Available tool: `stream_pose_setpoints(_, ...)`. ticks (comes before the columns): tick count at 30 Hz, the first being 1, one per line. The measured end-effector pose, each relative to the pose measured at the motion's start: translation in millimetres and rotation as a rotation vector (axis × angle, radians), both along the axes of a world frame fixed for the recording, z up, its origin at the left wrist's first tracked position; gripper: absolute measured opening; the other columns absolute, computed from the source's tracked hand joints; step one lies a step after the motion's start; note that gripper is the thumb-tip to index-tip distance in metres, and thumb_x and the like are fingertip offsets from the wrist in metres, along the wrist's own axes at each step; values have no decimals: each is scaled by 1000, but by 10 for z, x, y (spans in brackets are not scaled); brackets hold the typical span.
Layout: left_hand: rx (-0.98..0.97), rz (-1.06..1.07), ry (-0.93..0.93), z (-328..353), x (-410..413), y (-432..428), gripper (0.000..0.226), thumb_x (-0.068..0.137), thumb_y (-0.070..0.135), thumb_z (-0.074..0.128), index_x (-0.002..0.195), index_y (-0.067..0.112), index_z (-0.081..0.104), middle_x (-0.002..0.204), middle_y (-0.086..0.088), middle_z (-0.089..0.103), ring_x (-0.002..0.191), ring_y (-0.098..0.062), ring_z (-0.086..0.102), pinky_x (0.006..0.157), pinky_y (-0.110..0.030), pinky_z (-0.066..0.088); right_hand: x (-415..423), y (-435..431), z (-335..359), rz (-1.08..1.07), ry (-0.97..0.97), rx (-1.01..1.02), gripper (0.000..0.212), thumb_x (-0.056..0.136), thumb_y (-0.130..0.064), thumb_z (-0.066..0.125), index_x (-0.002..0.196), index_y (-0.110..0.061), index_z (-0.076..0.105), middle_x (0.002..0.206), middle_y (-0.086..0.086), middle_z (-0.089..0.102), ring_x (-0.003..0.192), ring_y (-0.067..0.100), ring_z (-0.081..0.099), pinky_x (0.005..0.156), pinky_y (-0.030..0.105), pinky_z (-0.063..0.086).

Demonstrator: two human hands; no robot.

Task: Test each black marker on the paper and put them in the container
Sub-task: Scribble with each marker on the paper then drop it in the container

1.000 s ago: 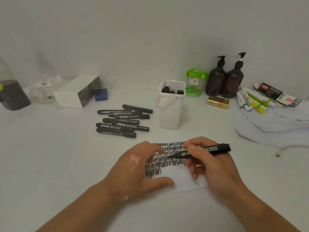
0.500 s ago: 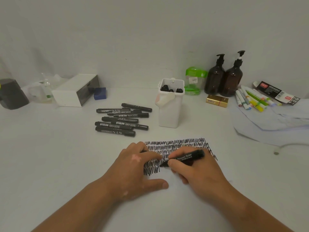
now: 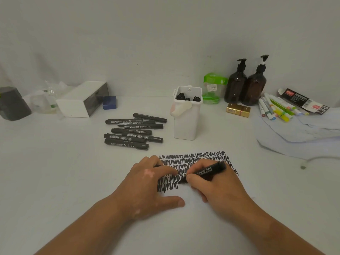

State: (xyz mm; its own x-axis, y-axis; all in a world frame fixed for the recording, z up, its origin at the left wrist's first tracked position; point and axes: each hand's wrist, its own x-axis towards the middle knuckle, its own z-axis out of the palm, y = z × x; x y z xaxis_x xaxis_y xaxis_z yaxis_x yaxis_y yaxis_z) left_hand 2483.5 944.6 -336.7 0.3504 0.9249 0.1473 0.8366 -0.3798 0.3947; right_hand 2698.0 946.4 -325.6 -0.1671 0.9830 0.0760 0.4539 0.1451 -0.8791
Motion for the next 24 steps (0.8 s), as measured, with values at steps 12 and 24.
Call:
stream_pose_setpoints(12, -8, 3, 12, -3, -1, 3, 81, 61, 88, 62, 131, 49, 56, 106, 21, 45, 105, -1, 42, 95, -23, 38, 9, 6, 18, -28, -65, 10, 5, 80, -27, 72, 78, -30, 70, 61, -9, 69, 51, 1, 58, 51, 12, 41)
stream_pose_setpoints(24, -136, 98, -615, 151, -50, -2, 46, 95, -6, 40, 117, 34, 39, 98, 7, 66, 50, -5, 40, 53, -17, 38, 214, 89, 149, -82, 517, -3, 21, 70, -30, 82, 82, -16, 74, 54, 7, 54, 48, 21, 47, 45, 27, 41)
